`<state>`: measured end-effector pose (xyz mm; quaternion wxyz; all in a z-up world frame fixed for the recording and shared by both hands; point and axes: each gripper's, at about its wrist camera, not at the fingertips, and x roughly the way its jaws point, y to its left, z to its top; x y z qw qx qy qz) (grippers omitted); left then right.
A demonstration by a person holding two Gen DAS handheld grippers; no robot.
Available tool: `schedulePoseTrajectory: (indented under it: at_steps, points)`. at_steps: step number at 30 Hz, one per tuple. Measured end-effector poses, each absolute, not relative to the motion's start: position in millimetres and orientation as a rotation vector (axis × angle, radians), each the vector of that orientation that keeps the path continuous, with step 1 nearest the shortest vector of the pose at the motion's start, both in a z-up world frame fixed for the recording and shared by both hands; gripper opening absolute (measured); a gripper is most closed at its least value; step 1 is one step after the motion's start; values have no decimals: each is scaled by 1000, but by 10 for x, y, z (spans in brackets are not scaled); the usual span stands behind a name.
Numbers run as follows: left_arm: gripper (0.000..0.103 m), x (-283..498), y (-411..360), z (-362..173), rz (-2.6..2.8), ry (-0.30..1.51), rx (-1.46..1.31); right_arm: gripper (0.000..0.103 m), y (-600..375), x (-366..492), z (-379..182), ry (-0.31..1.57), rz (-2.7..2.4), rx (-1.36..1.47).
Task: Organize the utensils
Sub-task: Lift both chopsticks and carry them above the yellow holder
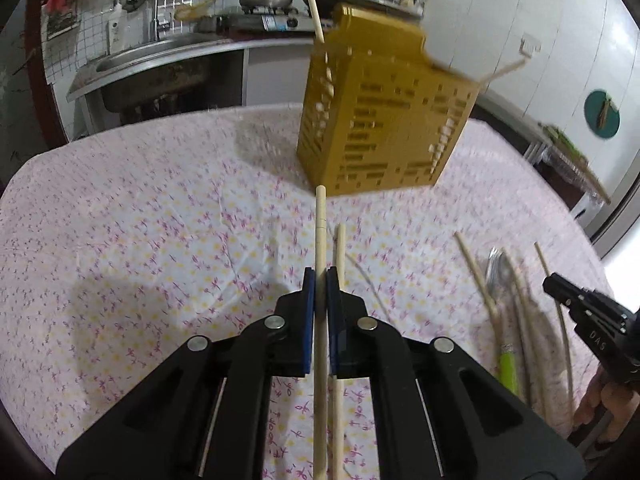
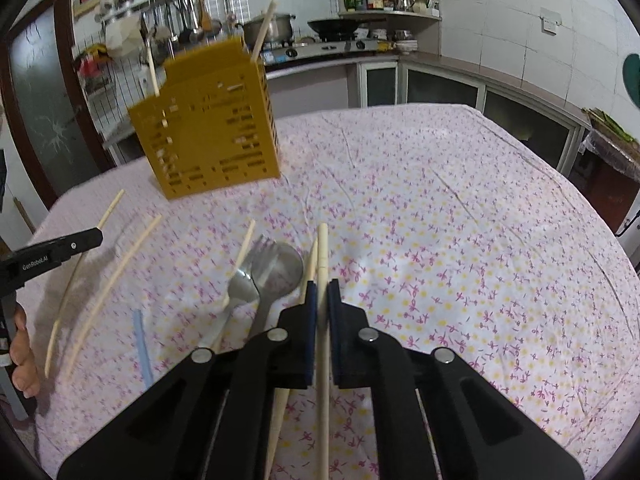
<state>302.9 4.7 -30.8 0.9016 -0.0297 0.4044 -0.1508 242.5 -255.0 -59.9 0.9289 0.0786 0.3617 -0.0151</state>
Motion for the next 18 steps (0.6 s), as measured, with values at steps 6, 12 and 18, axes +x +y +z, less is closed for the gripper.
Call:
schedulePoseTrajectory:
  at_steps: [6,12,18]
  points:
    - [4,2928,75,-122,-334,782,-84,6,-2673,2358,-466,689,26,257]
    - [4,2812,46,34,-389,740,-115,6,-2704,2283,-300,640,89,296]
    - [4,2681,-31,210,-426,705,-128,6,-2694,2298,-54,602,126,270]
